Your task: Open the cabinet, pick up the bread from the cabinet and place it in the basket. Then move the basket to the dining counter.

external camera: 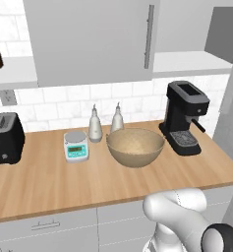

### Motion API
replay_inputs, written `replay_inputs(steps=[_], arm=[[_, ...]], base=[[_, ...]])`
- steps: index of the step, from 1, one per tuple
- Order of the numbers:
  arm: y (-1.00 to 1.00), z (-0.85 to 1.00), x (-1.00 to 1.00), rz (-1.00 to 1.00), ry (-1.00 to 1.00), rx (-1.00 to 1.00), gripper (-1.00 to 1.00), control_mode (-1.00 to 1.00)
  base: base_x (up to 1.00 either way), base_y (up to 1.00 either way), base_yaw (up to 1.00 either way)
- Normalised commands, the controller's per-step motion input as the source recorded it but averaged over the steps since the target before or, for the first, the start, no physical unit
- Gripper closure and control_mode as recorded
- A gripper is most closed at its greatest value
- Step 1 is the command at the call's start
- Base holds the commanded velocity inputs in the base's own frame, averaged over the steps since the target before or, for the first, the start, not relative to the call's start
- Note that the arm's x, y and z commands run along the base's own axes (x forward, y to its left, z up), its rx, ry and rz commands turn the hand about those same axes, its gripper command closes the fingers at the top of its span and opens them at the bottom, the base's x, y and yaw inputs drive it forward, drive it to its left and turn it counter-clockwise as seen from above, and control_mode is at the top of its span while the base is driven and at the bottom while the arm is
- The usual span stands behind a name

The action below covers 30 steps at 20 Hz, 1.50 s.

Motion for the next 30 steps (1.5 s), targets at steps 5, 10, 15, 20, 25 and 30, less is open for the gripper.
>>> replay_inputs(steps=[5,10,15,20,25,30], arm=[[-0.02,-0.03,-0.1,0.0,0.0,0.0,1.0,-1.0],[0.0,-0.01,0.0,0.0,0.0,0.0,-1.0,-1.0],[0.0,0.0,-0.05,0.0,0.0,0.0,-1.0,-1.0],[0.06,0.02,-0.49,-0.06,0.0,0.0,-1.0,-1.0],[0.25,0.13,-0.83,-0.07,-0.03,-0.2,-1.0,-1.0],[0.76,0.19,-0.55,-0.11,0.0,-0.46,-1.0,-1.0]], base=[[0.0,0.0,0.0],[0.0,0.0,0.0],[0.0,0.0,0.0],[0.0,0.0,0.0],[0.0,0.0,0.0],[0.0,0.0,0.0]])
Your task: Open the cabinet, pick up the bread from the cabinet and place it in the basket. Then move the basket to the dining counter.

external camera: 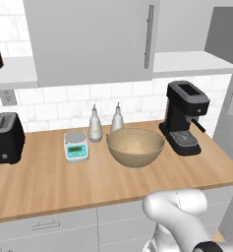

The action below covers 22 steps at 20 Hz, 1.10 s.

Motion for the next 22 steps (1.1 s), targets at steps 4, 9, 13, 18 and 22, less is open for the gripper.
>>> replay_inputs(steps=[4,9,13,18,22], arm=[[1.0,0.3,-0.34,-0.1,0.03,-0.63,-1.0,-1.0],[0.91,-0.19,0.29,-0.11,0.34,-0.67,-1.0,-1.0],[0.24,-0.54,0.97,-0.2,0.6,-0.6,-1.0,-1.0],[-0.44,-0.35,1.0,-0.35,0.53,-0.44,-1.0,-1.0],[-0.84,-0.23,0.79,-0.39,0.57,-0.29,-1.0,-1.0]], base=[[0.0,0.0,0.0],[0.0,0.0,0.0],[0.0,0.0,0.0],[0.0,0.0,0.0],[0.0,0.0,0.0]])
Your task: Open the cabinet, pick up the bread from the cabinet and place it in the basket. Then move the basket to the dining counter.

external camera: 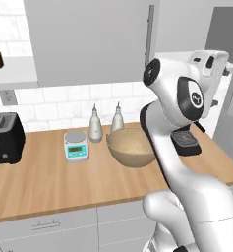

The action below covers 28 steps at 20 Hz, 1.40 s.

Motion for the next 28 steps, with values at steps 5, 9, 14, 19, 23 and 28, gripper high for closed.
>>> replay_inputs(steps=[5,9,14,19,23,28], arm=[[-0.94,-0.05,0.45,-0.44,0.49,-0.07,-1.0,-1.0],[-1.0,0.01,-0.09,-0.44,0.1,0.02,-1.0,-1.0],[-1.0,-0.01,-0.27,-0.32,0.0,0.01,-1.0,-1.0],[-0.79,-0.12,0.0,-0.01,0.0,0.03,-1.0,-1.0],[0.53,-0.06,-0.34,0.04,-0.13,0.2,-1.0,-1.0],[1.0,-0.5,-0.13,0.02,-0.21,0.27,-1.0,-1.0]], base=[[0.0,0.0,0.0],[0.0,0.0,0.0],[0.0,0.0,0.0],[0.0,0.0,0.0],[0.0,0.0,0.0],[0.0,0.0,0.0]])
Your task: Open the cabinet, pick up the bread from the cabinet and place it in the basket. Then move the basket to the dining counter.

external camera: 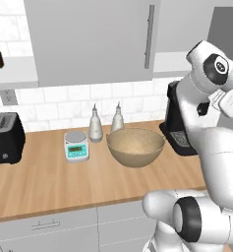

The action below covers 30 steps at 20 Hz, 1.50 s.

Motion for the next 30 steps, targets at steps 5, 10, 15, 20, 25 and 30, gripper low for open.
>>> replay_inputs(steps=[5,10,15,20,25,30], arm=[[1.0,-1.0,0.07,0.05,-0.1,0.55,-1.0,-1.0],[0.76,-0.95,0.25,0.06,-0.25,0.76,-1.0,-1.0],[0.47,0.05,0.87,0.1,-0.8,0.49,-1.0,-1.0],[0.59,0.44,1.0,0.2,-0.85,0.14,-1.0,-1.0],[0.44,0.92,0.87,-0.17,-0.67,-0.01,-1.0,-1.0],[0.98,1.0,0.78,-0.46,-0.47,-0.21,-1.0,-1.0]], base=[[0.0,0.0,0.0],[0.0,0.0,0.0],[0.0,0.0,0.0],[0.0,0.0,0.0],[0.0,0.0,0.0],[0.0,0.0,0.0]])
